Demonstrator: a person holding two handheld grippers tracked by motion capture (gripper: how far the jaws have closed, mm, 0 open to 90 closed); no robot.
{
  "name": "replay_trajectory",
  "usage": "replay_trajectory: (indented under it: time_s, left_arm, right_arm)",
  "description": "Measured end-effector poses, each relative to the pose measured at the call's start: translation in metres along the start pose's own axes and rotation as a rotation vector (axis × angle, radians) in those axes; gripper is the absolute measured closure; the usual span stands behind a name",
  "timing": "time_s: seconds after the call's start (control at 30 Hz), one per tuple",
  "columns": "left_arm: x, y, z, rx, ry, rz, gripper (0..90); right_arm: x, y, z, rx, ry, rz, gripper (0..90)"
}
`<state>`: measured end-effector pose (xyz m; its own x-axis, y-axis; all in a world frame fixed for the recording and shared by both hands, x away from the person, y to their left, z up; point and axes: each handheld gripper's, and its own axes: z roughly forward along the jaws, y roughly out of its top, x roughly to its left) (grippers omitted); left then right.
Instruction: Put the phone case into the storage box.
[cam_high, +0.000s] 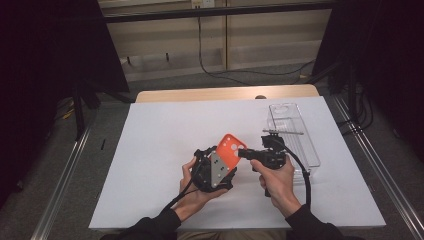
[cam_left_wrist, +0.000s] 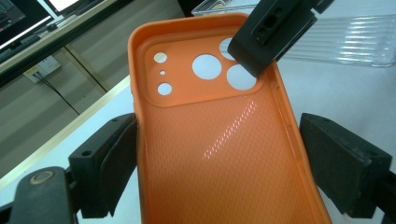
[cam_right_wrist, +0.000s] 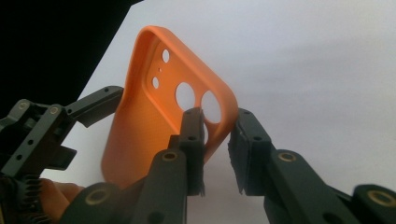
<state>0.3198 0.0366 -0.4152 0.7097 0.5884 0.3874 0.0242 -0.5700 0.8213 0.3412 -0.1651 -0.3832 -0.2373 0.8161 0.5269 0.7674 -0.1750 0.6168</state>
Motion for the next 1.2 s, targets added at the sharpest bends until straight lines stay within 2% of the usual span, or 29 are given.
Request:
replay_trajectory:
  time_s: [0.1, 0.2, 0.3, 0.73, 0.87, 1.0, 1.13, 1.2]
  left_arm:
    - [-0.001, -0.0009, 0.001, 0.002, 0.003, -0.01, 14.0]
    - [-0.0011, -0.0014, 0.0015, 0.004, 0.011, -0.006, 14.0]
    - [-0.0021, -0.0016, 0.0018, 0.005, 0.017, 0.0, 14.0]
    - [-0.0031, -0.0019, 0.0044, -0.009, 0.076, -0.004, 12.8]
    - [-0.0014, -0.0017, 0.0052, -0.008, 0.071, -0.017, 11.8]
    - [0.0032, -0.0028, 0.0066, 0.007, 0.009, -0.057, 16.0]
    - [0.0022, -0.0022, 0.0066, 0.001, 0.006, -0.05, 15.6]
    - [0.0029, -0.0025, 0.007, -0.006, -0.004, -0.061, 13.0]
  right_arm:
    - [-0.0003, -0.0009, -0.0008, -0.006, 0.011, 0.011, 77.8]
    - [-0.0015, -0.0014, -0.0014, -0.011, 0.038, 0.037, 79.6]
    - [-0.0021, -0.0013, -0.0015, -0.01, 0.043, 0.056, 80.7]
    - [-0.0021, -0.0001, -0.0024, -0.049, 0.082, 0.08, 83.1]
    - [-0.0017, 0.0, -0.003, -0.055, 0.084, 0.085, 83.2]
    - [-0.0012, -0.0004, -0.003, -0.063, 0.085, 0.079, 85.0]
    - [-0.0015, -0.0001, -0.0032, -0.066, 0.081, 0.076, 85.1]
    - [-0.0016, 0.0, -0.0035, -0.067, 0.073, 0.073, 85.2]
